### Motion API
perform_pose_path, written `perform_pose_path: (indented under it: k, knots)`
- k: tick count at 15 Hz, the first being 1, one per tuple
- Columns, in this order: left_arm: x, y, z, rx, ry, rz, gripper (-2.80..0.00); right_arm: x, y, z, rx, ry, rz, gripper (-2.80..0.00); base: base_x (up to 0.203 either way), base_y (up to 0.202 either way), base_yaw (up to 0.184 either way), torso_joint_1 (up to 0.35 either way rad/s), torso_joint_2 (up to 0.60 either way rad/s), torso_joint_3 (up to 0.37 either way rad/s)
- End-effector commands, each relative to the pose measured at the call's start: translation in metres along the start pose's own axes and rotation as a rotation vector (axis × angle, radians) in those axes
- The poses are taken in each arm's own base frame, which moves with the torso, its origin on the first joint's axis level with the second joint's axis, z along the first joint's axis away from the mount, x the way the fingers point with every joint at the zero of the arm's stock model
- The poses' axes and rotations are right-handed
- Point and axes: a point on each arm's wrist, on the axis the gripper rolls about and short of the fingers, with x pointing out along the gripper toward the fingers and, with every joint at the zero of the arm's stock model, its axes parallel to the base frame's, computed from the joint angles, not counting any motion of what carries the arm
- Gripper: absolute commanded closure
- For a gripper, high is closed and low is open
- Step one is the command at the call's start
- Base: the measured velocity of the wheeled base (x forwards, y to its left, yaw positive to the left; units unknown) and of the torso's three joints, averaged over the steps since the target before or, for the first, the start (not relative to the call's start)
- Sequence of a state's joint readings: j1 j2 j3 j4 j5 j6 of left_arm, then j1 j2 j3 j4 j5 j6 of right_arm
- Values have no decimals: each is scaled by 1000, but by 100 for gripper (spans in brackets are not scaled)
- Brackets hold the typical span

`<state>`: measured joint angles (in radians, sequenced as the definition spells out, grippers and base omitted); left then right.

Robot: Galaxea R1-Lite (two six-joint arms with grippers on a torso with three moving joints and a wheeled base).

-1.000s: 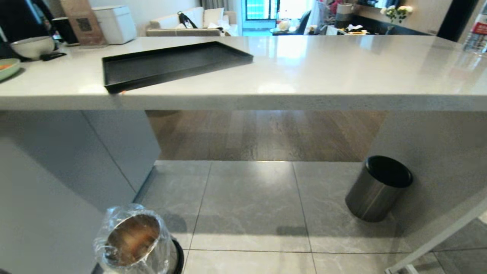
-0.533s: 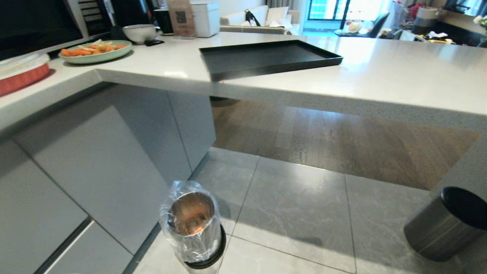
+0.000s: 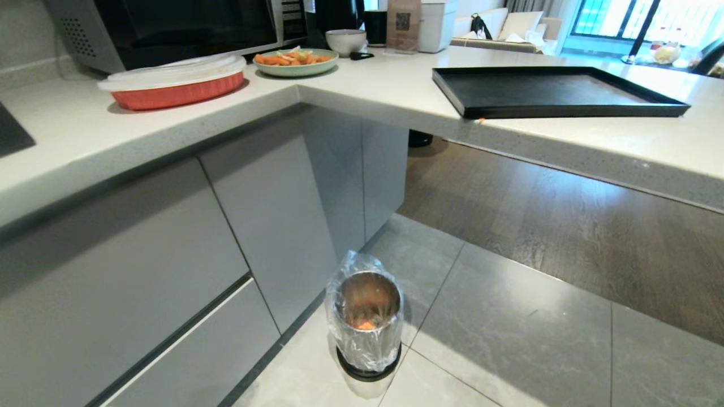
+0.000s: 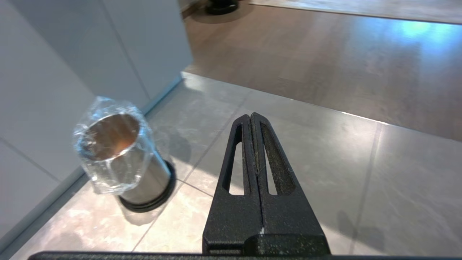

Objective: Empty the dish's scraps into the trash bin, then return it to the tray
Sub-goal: Move the bowl over the trash can

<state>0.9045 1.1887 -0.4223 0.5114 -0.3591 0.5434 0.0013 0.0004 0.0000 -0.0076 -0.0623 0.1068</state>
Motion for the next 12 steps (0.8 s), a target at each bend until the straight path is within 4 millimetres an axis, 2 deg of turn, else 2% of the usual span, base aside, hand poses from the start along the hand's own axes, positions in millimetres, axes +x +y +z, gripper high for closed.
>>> perform_pose_path:
  k: [1,12]
  knots:
    - [0,0,-1,0,0,-5,0,0,0,0,1,0,0,0,-2,-5,67,7,4,2]
    - [-2,-4,-4,2,-17,0,0,0,0,0,1,1,0,0,0,0,0,0,0,0]
